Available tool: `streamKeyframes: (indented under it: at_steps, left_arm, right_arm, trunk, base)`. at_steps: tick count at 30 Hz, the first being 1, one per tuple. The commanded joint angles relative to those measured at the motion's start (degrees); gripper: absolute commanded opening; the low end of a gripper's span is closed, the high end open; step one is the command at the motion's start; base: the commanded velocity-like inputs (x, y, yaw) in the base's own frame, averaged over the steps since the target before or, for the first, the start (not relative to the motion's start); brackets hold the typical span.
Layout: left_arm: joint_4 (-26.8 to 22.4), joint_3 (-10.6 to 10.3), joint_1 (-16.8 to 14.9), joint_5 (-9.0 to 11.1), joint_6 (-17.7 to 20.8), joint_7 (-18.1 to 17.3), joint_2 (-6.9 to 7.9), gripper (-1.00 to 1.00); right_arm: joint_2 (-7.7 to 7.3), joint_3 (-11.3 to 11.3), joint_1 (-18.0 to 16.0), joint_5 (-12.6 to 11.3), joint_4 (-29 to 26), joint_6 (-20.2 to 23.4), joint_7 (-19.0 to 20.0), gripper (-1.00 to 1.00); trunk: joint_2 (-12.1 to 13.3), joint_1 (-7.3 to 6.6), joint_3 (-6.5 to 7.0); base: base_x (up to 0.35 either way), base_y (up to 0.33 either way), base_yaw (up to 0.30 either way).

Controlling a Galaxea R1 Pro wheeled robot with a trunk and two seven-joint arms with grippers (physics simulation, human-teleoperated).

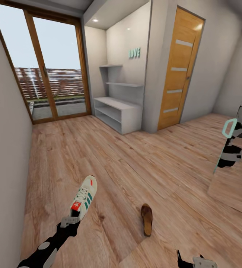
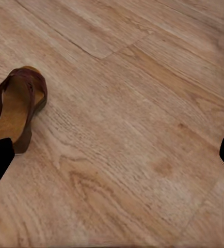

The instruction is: Pick up the two gym shoes and the two sandals from the corridor floor and place them onto the hallstand (shoe rack) in the corridor, making sure they are on the rack and not on the floor. Arrange them so the two gym shoes are next to each other and the two sandals are next to each other.

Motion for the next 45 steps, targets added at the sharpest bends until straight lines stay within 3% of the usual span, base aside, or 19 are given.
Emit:
streamKeyframes:
  at_steps: [1,12,45]
  left_arm:
    - [0.0,0.52,-0.03,-0.2,-0.12,-0.55,-0.02,-1.0]
    - [-0.05,0.55,-0.01,-0.2,-0.15,-0.86,-0.02,-1.0]
    - [-0.06,0.54,-0.03,-0.2,-0.16,-0.84,-0.05,-1.0]
  right_arm:
    - [-0.06,0.49,-0.05,-0.41,0.03,-0.19,-0.34,1.0]
    - [-0.06,0.49,-0.05,-0.41,0.03,-0.18,-0.35,1.0]
    - [-0.06,0.5,-0.05,-0.41,0.01,-0.09,-0.34,1.0]
  trunk:
    - [-0.02,-0.01,-0.05]
    - [-0.02,-0.01,-0.05]
    - [-0.02,-0.01,-0.05]
  base:
    - [0.019,0.0,-0.259]
    - [0.028,0.0,-0.18]
    - [0.131,0.055,-0.004]
